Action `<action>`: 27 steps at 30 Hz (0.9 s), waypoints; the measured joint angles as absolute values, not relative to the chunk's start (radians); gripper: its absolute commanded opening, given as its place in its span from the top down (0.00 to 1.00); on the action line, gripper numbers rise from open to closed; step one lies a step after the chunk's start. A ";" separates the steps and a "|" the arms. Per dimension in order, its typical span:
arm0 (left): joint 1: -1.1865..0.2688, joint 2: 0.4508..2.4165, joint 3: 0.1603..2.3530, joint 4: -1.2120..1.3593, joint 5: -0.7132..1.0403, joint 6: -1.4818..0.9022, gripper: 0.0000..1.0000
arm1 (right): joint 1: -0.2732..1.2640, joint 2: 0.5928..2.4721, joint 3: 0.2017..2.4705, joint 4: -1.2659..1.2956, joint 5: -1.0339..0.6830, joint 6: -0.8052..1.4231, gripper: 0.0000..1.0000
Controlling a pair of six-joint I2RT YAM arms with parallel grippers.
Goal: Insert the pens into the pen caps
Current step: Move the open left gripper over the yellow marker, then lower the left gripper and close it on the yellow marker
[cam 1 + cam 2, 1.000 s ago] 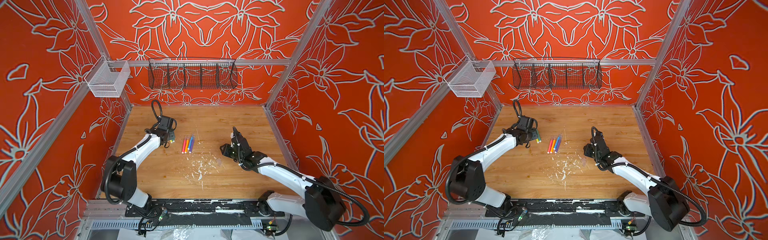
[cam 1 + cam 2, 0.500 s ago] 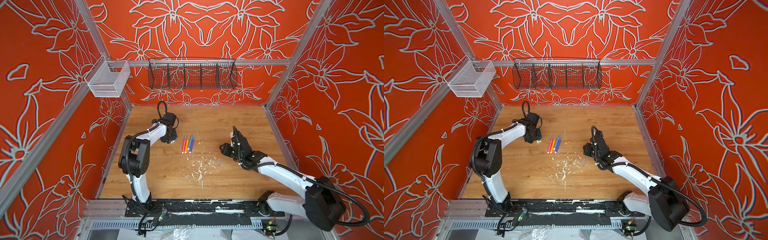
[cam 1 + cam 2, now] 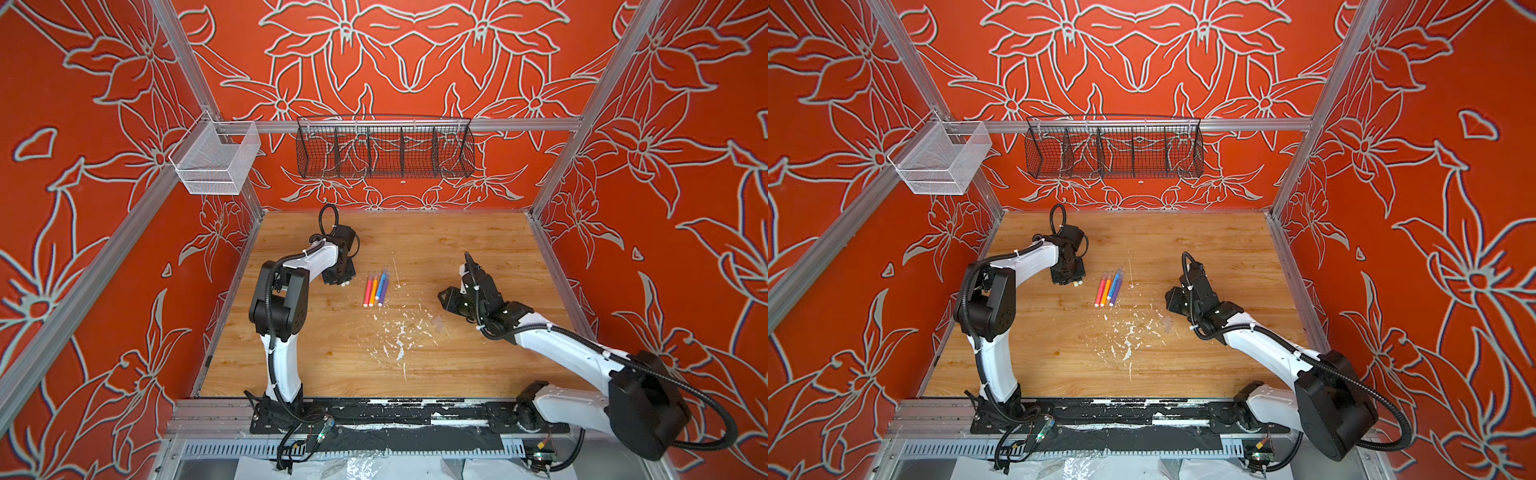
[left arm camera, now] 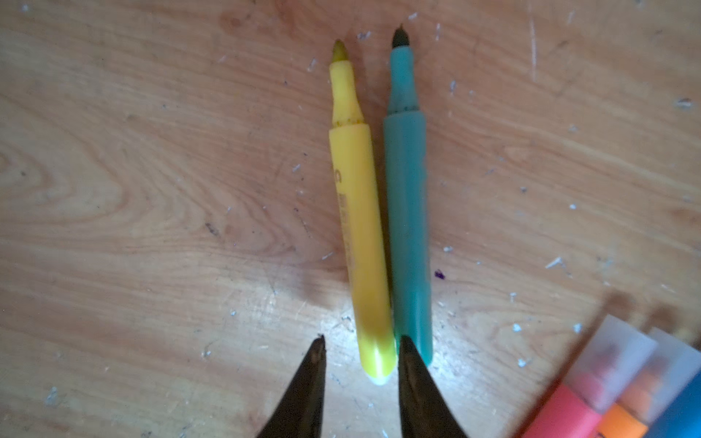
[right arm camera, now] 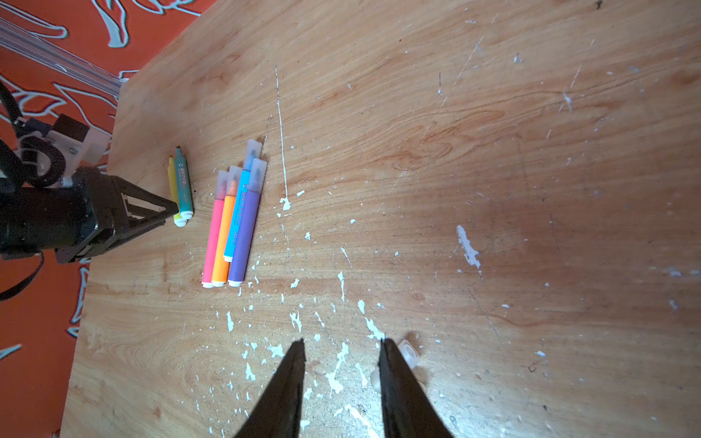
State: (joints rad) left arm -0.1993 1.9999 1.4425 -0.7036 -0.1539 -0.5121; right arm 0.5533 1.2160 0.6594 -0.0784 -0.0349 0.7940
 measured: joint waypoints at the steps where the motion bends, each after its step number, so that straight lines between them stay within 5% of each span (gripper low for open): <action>1: -0.196 2.006 1.447 -0.707 -0.155 -0.511 0.69 | 0.553 1.217 0.659 -0.078 -0.035 0.794 0.65; 20: -0.148 2.101 1.552 -0.751 -0.118 -0.490 0.66 | 0.549 1.237 0.661 -0.078 -0.058 0.794 0.66; 27: -0.142 2.125 1.590 -0.778 -0.091 -0.489 0.81 | 0.549 1.250 0.661 -0.078 -0.070 0.797 0.67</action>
State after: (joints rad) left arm -0.1421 2.1250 1.5898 -0.7780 -0.0906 -0.4889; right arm 0.5488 1.2495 0.6613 -0.0784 -0.0700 0.7975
